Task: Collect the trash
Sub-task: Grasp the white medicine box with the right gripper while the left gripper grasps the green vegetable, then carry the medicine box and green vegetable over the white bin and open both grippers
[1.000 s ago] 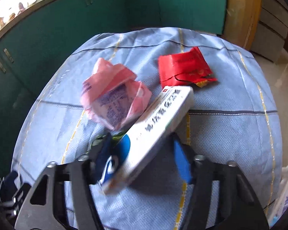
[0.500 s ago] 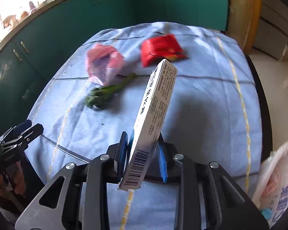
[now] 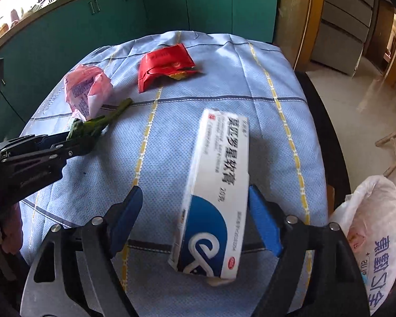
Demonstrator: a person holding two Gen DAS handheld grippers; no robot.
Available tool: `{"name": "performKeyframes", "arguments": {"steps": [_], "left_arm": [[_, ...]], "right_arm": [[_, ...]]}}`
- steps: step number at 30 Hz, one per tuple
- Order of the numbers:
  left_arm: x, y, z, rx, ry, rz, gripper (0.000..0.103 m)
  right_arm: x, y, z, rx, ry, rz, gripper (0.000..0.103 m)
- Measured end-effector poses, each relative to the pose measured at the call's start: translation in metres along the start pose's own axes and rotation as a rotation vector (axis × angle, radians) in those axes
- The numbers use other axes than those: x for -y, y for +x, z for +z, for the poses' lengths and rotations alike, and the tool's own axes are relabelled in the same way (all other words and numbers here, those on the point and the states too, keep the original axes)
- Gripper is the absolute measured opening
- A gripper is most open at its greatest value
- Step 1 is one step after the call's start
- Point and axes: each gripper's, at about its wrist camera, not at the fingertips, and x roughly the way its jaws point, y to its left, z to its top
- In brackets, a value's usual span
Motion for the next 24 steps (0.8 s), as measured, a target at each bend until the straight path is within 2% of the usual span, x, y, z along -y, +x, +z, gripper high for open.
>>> {"name": "performKeyframes", "arguments": {"steps": [2, 10, 11, 12, 14, 16, 20, 24], "left_arm": [[-0.004, -0.008, -0.004, 0.01, -0.023, -0.045, 0.018], [-0.009, -0.06, -0.023, 0.093, -0.047, -0.088, 0.017], [-0.01, -0.066, -0.024, 0.107, -0.048, -0.093, 0.017], [-0.009, -0.071, -0.024, 0.117, -0.047, -0.096, 0.017], [-0.008, -0.082, -0.026, 0.142, -0.045, -0.097, 0.017], [-0.005, -0.09, -0.027, 0.157, -0.039, -0.094, 0.017], [0.006, -0.097, -0.03, 0.177, -0.005, -0.06, 0.017], [0.012, -0.103, -0.034, 0.182, 0.006, -0.065, 0.017]], "right_arm": [[-0.003, 0.004, 0.002, 0.006, -0.016, -0.012, 0.079], [-0.003, 0.021, 0.009, 0.006, -0.003, -0.05, 0.081], [-0.003, 0.021, 0.009, 0.006, -0.001, -0.041, 0.076], [-0.004, 0.019, 0.008, 0.015, -0.003, -0.028, 0.062], [-0.005, 0.015, 0.007, 0.023, -0.007, -0.008, 0.041], [-0.002, 0.009, 0.006, 0.024, 0.022, 0.055, 0.039], [0.0, -0.007, -0.002, 0.061, 0.027, 0.069, 0.038], [0.006, -0.021, -0.006, 0.081, 0.038, 0.076, 0.038]]}}
